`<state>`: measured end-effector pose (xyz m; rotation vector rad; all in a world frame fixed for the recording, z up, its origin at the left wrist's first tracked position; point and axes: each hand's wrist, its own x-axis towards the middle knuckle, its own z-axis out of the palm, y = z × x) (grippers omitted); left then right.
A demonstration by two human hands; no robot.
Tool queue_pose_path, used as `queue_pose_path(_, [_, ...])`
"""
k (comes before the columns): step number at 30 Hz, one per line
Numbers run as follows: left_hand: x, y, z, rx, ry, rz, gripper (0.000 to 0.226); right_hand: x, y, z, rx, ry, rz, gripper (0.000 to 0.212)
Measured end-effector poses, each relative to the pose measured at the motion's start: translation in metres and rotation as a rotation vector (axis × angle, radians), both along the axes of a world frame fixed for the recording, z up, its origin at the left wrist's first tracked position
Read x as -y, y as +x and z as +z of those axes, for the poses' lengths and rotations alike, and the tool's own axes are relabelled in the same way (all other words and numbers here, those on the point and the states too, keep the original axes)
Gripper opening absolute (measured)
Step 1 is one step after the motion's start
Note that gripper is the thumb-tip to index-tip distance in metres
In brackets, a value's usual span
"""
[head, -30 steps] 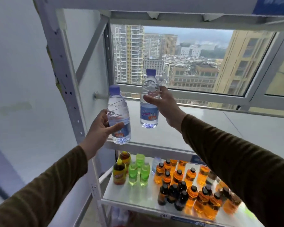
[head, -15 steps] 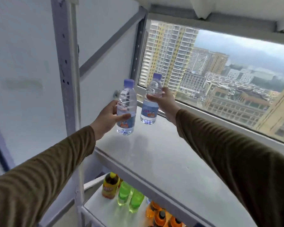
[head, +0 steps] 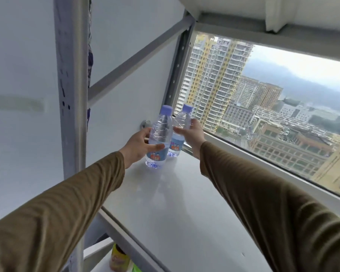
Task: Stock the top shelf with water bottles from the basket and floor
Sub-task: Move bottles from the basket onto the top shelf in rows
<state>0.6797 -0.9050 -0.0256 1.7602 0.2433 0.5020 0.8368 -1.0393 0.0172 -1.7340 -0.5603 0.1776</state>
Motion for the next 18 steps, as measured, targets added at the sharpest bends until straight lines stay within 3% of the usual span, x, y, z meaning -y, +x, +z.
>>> queue_pose_path(18, [-0.01,0.048,-0.008,0.011,0.021,0.013,0.049,-0.013,0.03,-0.01,0.095,-0.051,0.044,0.057])
